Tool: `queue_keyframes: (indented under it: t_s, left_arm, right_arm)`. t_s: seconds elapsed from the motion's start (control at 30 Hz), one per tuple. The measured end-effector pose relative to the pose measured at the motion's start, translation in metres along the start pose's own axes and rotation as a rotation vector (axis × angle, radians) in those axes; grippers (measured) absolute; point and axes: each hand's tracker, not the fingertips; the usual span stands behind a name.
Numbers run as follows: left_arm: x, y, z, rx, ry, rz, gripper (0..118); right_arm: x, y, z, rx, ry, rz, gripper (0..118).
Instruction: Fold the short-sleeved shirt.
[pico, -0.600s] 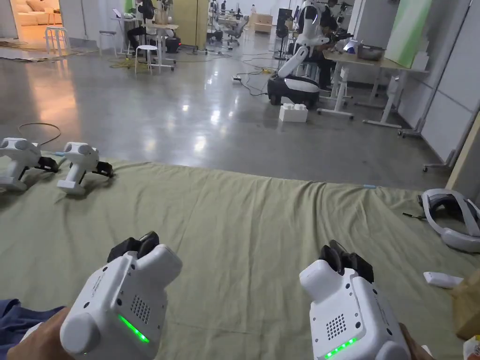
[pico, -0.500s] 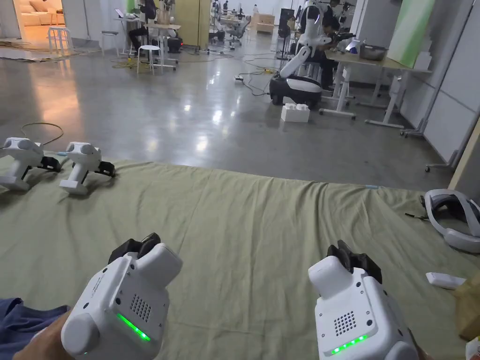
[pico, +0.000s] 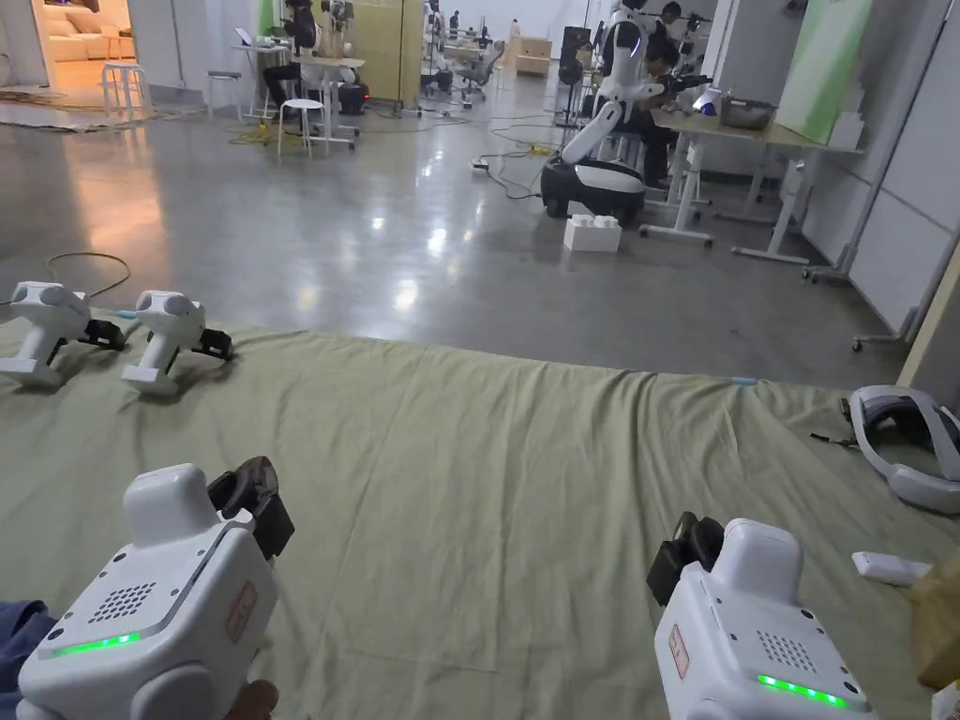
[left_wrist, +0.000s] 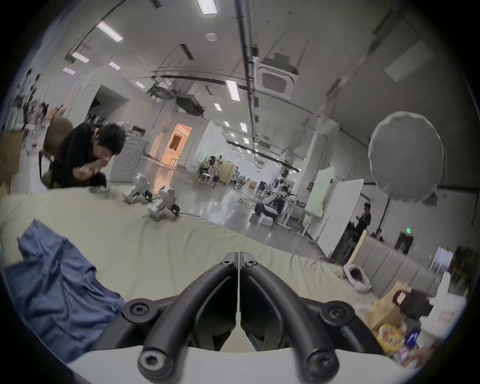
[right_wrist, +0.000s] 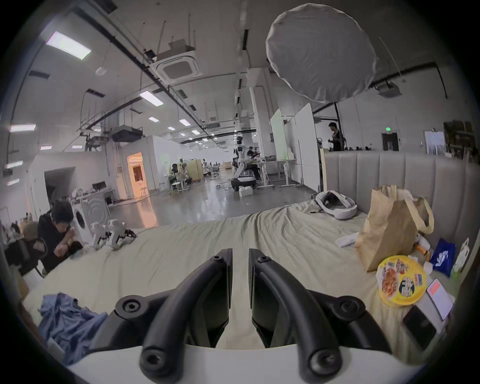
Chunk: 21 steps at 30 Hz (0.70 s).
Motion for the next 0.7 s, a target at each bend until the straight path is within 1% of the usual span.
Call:
queue_keyframes:
  t_s: [0.07,0.13,0.27,0.37,0.4,0.53,0.63,0.7]
  left_arm:
    - [0.002,0.002,0.003,-0.004,-0.009,-0.095,4]
    - [0.003,0.004,0.005,-0.023,-0.002,-0.181,4]
    - [0.0,0.005,0.009,-0.07,0.008,-0.276,4]
    - [-0.009,0.007,0.014,-0.112,0.007,-0.332,4]
    - [0.0,0.003,0.011,-0.133,0.012,-0.354,4]
    - [-0.021,0.007,0.02,-0.249,0.015,-0.367,4]
    - [-0.047,0.011,0.025,-0.373,0.077,-0.363,4]
    - [-0.071,0.013,0.032,-0.416,0.092,-0.34,4]
  right_arm:
    - [-0.003,0.003,-0.001,0.012,-0.005,0.055,16]
    - [-0.003,0.004,-0.001,0.021,-0.008,0.087,16]
    - [-0.006,0.006,0.001,0.014,0.002,0.121,16]
    - [-0.011,0.005,0.006,0.018,0.007,0.168,16]
    - [-0.012,0.004,0.006,0.013,0.019,0.179,16]
    - [-0.018,-0.002,0.007,-0.005,0.048,0.194,16]
    - [-0.025,-0.008,0.008,-0.032,0.061,0.194,16]
    - [-0.028,-0.011,0.007,-0.053,0.074,0.19,16]
